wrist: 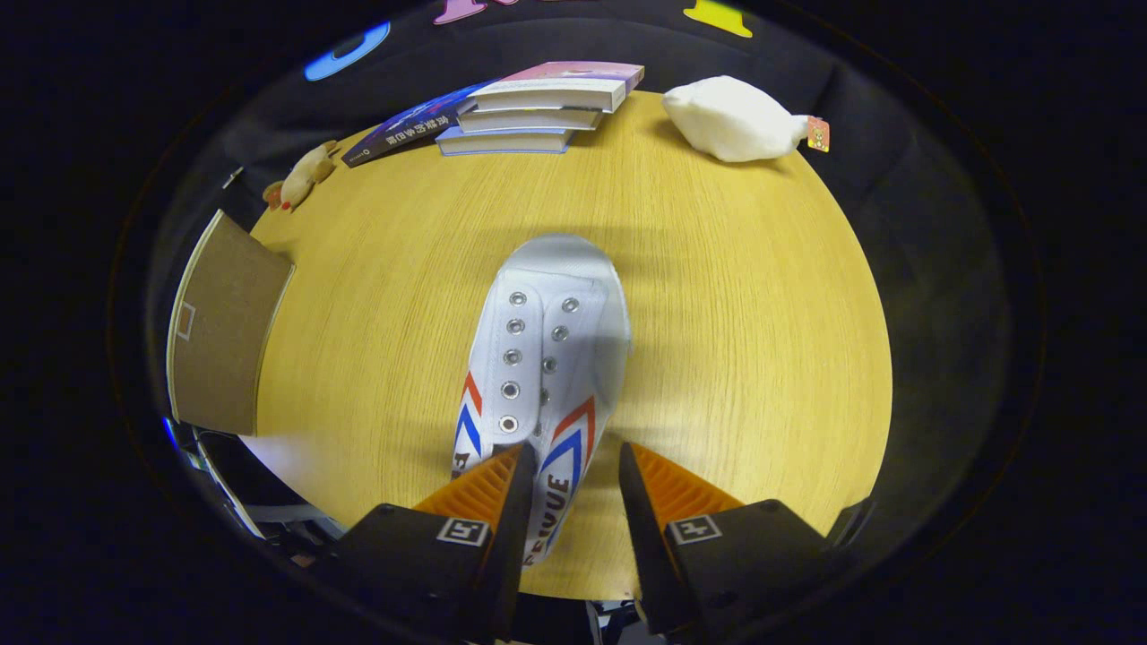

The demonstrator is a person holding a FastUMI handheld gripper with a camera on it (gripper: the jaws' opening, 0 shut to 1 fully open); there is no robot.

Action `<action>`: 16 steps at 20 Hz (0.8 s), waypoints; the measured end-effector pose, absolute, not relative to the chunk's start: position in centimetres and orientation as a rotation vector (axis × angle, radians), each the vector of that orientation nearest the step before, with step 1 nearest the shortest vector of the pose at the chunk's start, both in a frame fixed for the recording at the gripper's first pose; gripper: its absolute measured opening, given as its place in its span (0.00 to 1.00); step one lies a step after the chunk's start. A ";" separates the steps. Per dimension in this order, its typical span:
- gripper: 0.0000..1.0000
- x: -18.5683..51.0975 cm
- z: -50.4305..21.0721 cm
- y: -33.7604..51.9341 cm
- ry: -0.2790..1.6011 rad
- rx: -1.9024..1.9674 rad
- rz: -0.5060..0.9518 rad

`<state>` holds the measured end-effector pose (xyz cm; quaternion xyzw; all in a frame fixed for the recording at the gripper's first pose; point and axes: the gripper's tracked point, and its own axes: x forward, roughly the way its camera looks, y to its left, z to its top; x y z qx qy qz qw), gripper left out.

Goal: Open the storage box then place both shoes into the box .Put the left shoe in first, then the right shoe, with the right side of both shoes facing outward in a uniform manner.

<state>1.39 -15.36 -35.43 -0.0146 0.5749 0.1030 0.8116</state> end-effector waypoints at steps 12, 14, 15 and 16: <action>0.07 1.7 -35.3 -15.9 1.223 0.093 0.200; 0.07 1.9 -34.9 -16.1 1.208 0.127 0.184; 0.07 1.8 -34.5 -15.7 1.206 0.143 0.185; 0.07 1.5 -33.9 -15.2 1.202 0.157 0.188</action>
